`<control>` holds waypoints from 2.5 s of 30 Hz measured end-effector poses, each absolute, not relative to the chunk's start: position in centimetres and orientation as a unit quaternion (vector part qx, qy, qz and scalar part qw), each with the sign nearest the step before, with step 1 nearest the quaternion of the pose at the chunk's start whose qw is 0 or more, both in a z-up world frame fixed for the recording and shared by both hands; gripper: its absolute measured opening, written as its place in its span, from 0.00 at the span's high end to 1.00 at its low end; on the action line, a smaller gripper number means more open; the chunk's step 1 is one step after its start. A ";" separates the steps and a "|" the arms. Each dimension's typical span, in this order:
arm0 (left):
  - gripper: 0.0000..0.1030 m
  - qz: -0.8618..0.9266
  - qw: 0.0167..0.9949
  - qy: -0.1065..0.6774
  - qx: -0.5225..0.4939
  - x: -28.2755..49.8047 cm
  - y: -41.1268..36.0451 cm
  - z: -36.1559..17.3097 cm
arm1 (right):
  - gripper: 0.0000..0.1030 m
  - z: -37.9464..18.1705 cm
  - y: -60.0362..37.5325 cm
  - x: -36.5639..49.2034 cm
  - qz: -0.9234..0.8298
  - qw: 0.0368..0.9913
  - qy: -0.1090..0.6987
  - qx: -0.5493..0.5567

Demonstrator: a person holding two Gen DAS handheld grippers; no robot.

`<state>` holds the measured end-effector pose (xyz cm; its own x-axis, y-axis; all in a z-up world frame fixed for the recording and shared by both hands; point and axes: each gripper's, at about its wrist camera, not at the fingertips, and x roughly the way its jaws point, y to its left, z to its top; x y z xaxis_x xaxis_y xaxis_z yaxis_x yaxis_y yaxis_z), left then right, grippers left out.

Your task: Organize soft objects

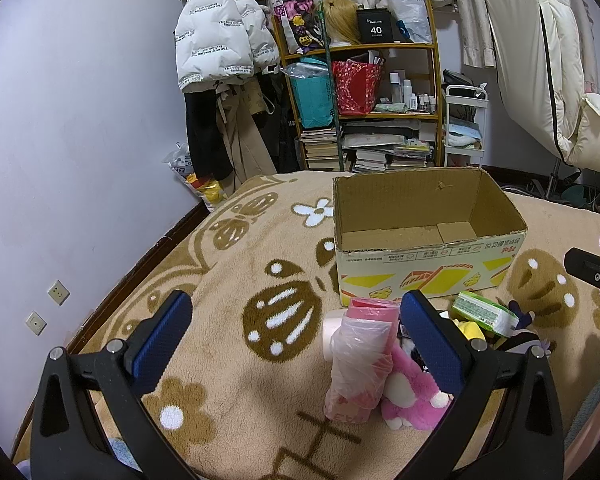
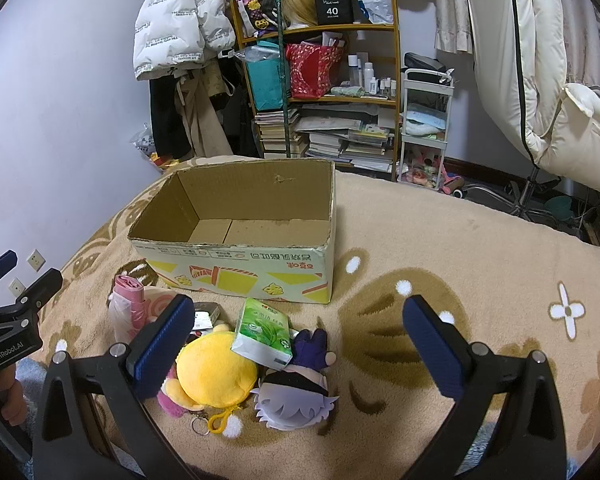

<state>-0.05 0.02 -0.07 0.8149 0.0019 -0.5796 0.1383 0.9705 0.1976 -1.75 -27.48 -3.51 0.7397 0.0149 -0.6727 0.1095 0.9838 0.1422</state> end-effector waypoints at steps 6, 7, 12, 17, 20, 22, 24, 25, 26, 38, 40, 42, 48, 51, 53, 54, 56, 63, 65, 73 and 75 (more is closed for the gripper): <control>0.00 -0.036 0.946 0.302 0.116 0.0 0.0 -0.1 | 0.00 -3.5 -27.5 -1.7 -0.026 0.929 0.360 0.087; 0.00 -0.036 0.945 0.302 0.116 0.0 0.0 -0.1 | 0.00 -3.5 -27.5 -1.8 -0.026 0.928 0.360 0.088; 0.00 -0.036 0.944 0.306 0.118 0.0 -0.9 -1.7 | 0.00 -3.5 -27.5 -1.8 -0.024 0.929 0.360 0.084; 0.00 -0.036 0.941 0.313 0.124 0.2 -0.1 -1.3 | 0.00 -3.7 -27.5 -1.8 -0.025 0.928 0.364 0.081; 0.00 -0.032 0.928 0.338 0.155 0.3 -0.4 -1.3 | 0.00 -3.9 -27.3 -1.7 -0.024 0.927 0.366 0.082; 0.00 -0.031 0.925 0.342 0.165 0.5 -0.6 -1.2 | 0.00 -3.9 -27.3 -1.7 -0.024 0.927 0.366 0.081; 0.00 -0.033 0.929 0.336 0.154 0.6 -0.5 -1.2 | 0.00 -4.0 -27.0 -1.5 -0.021 0.926 0.368 0.079; 0.00 -0.034 0.931 0.333 0.149 0.7 -0.5 -1.1 | 0.00 -4.0 -27.1 -1.5 -0.019 0.926 0.369 0.080; 0.00 -0.037 0.929 0.338 0.145 0.8 -0.4 -1.1 | 0.00 -4.1 -27.0 -1.3 -0.017 0.925 0.371 0.080; 0.00 -0.065 0.927 0.346 0.129 3.7 -1.4 -2.7 | 0.00 -4.9 -27.4 0.8 0.011 0.913 0.390 0.120; 0.00 -0.074 0.919 0.368 0.121 4.0 -1.8 -3.2 | 0.00 -5.2 -27.4 1.4 0.018 0.910 0.395 0.127; 0.00 -0.074 0.915 0.374 0.131 4.5 -2.2 -3.8 | 0.00 -5.5 -27.3 2.2 0.021 0.907 0.401 0.128; 0.00 -0.088 0.897 0.411 0.135 5.5 -2.8 -5.3 | 0.00 -7.2 -26.7 4.4 0.038 0.892 0.431 0.132; 0.00 -0.084 0.895 0.413 0.145 5.8 -2.9 -6.0 | 0.00 -8.2 -26.4 5.2 0.040 0.887 0.441 0.133; 0.00 -0.088 0.890 0.424 0.140 6.2 -2.9 -6.4 | 0.00 -8.9 -26.3 5.6 0.040 0.884 0.448 0.132; 0.00 -0.090 0.888 0.429 0.140 6.4 -2.9 -6.7 | 0.00 -9.2 -26.2 5.9 0.040 0.882 0.451 0.132; 0.00 -0.090 0.887 0.429 0.144 6.7 -2.9 -7.1 | 0.00 -9.9 -26.1 6.4 0.042 0.877 0.460 0.132; 0.02 -0.099 0.880 0.444 0.134 7.6 -2.8 -8.1 | 0.00 -11.6 -26.1 7.4 0.051 0.862 0.484 0.138; 0.10 -0.105 0.877 0.450 0.130 7.7 -2.8 -8.4 | 0.00 -12.1 -25.8 7.7 0.056 0.857 0.493 0.136; 0.43 -0.129 0.857 0.485 0.123 7.6 -3.5 -9.8 | 0.38 -13.9 -25.2 8.1 0.070 0.838 0.524 0.136; 0.46 -0.127 0.856 0.486 0.123 7.5 -3.5 -10.0 | 0.40 -14.5 -25.2 8.1 0.075 0.831 0.532 0.142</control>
<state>7.46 -3.53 -10.04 0.4950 -0.0977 -0.8634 0.3369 0.9375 0.0871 8.13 -25.21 -14.47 0.4223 0.2754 -0.8636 0.0260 0.9487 0.3152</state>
